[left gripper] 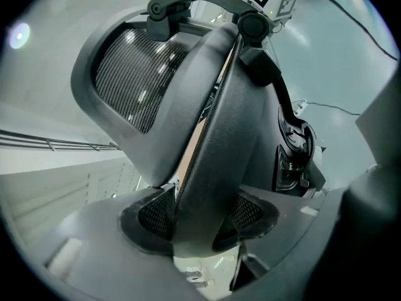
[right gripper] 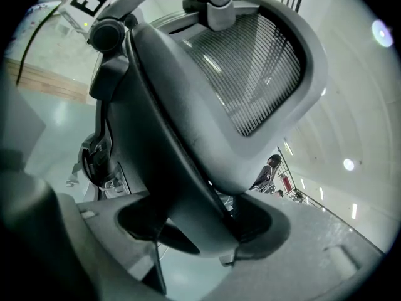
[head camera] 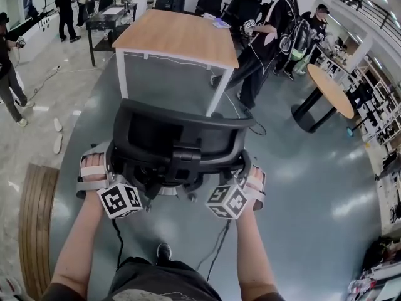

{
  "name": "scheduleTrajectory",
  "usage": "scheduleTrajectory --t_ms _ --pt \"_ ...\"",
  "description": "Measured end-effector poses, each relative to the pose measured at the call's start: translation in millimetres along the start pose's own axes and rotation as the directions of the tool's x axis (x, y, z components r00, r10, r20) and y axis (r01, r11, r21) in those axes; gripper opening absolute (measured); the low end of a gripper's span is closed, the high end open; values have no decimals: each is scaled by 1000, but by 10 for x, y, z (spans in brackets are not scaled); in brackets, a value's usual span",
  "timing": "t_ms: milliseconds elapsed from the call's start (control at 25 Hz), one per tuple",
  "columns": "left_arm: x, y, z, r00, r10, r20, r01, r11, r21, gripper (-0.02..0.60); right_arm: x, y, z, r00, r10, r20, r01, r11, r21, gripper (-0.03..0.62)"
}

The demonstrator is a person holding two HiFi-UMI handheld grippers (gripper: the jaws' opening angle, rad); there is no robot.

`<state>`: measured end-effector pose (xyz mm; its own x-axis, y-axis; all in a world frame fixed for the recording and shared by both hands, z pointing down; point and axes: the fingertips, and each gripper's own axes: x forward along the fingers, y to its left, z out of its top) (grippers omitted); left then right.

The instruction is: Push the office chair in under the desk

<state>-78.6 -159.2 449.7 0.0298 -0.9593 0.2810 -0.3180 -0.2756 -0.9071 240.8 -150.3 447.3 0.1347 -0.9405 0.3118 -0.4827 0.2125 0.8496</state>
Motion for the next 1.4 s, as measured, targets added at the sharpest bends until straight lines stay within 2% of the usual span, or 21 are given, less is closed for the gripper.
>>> scheduleTrajectory --t_ms 200,440,640,840,1160,1400 --pt "289 18 -12 1000 -3 8 3 1000 -3 275 280 -6 58 1000 -6 9 7 1000 -9 298" --pt "663 238 19 1000 -8 17 8 1000 1 275 581 -147 224 1000 -24 8 24 1000 -7 298" --pt "938 201 -70 999 8 31 -9 1000 14 276 838 -40 275 999 -53 9 53 999 0 299" --pt "1432 544 -118 999 7 45 -8 1000 4 279 1302 -208 614 999 -53 -8 53 999 10 299" --pt "2028 733 -226 998 -2 64 1 1000 9 279 1816 -215 872 998 -53 -25 54 998 23 299" --pt "2531 943 -477 995 9 95 -11 1000 21 279 2116 -157 1228 997 -66 -34 67 998 21 299"
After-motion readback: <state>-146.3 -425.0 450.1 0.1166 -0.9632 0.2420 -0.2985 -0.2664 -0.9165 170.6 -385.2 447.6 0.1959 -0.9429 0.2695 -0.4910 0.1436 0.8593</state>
